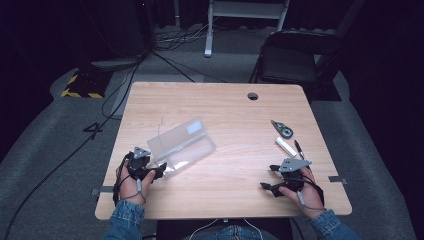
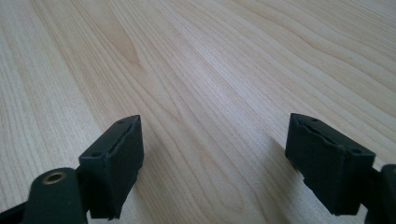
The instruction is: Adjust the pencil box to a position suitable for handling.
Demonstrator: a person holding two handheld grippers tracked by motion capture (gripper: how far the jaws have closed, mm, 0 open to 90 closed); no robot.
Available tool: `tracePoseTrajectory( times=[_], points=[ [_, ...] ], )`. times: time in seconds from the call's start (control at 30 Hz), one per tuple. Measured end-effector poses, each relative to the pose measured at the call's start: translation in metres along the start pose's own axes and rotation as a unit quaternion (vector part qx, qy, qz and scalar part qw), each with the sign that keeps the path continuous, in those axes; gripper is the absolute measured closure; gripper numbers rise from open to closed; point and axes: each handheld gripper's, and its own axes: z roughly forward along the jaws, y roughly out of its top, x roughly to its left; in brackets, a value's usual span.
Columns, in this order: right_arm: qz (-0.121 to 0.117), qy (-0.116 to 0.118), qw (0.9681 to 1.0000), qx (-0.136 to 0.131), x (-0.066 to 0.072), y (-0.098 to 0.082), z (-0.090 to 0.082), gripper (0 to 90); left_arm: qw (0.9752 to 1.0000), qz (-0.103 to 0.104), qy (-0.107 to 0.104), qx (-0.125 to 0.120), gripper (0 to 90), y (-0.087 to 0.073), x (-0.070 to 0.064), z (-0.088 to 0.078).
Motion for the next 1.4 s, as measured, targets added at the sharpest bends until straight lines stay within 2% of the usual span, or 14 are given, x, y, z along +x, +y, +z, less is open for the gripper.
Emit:
tracePoseTrajectory(
  times=[0.13, 0.17, 0.23, 0.27, 0.33, 0.57, 0.77, 0.9, 0.93, 1.1, 1.23, 1.27, 1.3, 1.4],
  points=[
    [0.001, -0.001, 1.0000, 0.000, 0.000, 0.000, 0.000, 19.7, 0.9996, 0.019, -0.003, 0.021, 28.9, -0.001, -0.006, 0.004],
    [0.001, -0.001, 1.0000, -0.001, 0.000, 0.000, 0.000, 19.7, 0.9991, 0.030, -0.001, 0.030, 29.2, -0.001, -0.007, 0.005],
    [0.001, 0.000, 1.0000, -0.001, 0.000, -0.001, 0.000, 19.7, 0.9984, 0.046, -0.001, 0.034, 29.6, -0.002, -0.011, 0.008],
    [0.001, 0.000, 1.0000, -0.001, 0.000, -0.001, 0.000, 19.7, 0.9984, 0.046, -0.001, 0.034, 29.5, -0.002, -0.011, 0.008],
    [0.001, 0.000, 1.0000, -0.001, 0.000, -0.001, 0.000, 19.7, 0.9976, 0.059, 0.004, 0.036, 28.9, -0.002, -0.014, 0.009],
    [0.001, 0.000, 1.0000, -0.001, 0.000, -0.001, -0.001, 19.6, 0.9962, 0.079, -0.017, 0.034, 28.4, -0.002, -0.023, 0.012],
    [0.005, -0.002, 1.0000, 0.000, -0.001, -0.002, -0.002, 20.0, 0.9916, 0.114, -0.047, 0.037, 28.3, 0.000, -0.037, 0.016],
    [0.010, -0.007, 0.9999, 0.002, -0.002, -0.003, -0.004, 20.0, 0.9857, 0.145, -0.077, 0.040, 28.1, 0.000, -0.048, 0.019],
    [0.011, -0.010, 0.9999, 0.002, -0.002, -0.003, -0.005, 20.3, 0.9830, 0.156, -0.088, 0.040, 28.1, 0.000, -0.053, 0.020],
    [0.015, -0.027, 0.9993, -0.022, -0.005, -0.001, -0.013, 20.6, 0.9741, 0.188, -0.118, 0.043, 28.0, 0.000, -0.068, 0.023],
    [0.017, -0.027, 0.9993, -0.021, -0.006, -0.002, -0.013, 20.9, 0.9650, 0.213, -0.147, 0.041, 28.0, -0.001, -0.078, 0.026],
    [0.016, -0.027, 0.9993, -0.019, -0.006, -0.002, -0.012, 20.9, 0.9616, 0.223, -0.154, 0.040, 27.9, -0.001, -0.081, 0.026],
    [0.018, -0.027, 0.9993, -0.016, -0.006, -0.003, -0.012, 20.9, 0.9604, 0.225, -0.159, 0.040, 27.9, -0.002, -0.083, 0.027],
    [0.019, -0.030, 0.9992, -0.017, -0.007, -0.004, -0.012, 20.8, 0.9547, 0.239, -0.173, 0.040, 27.9, -0.002, -0.088, 0.028]
  ],
)
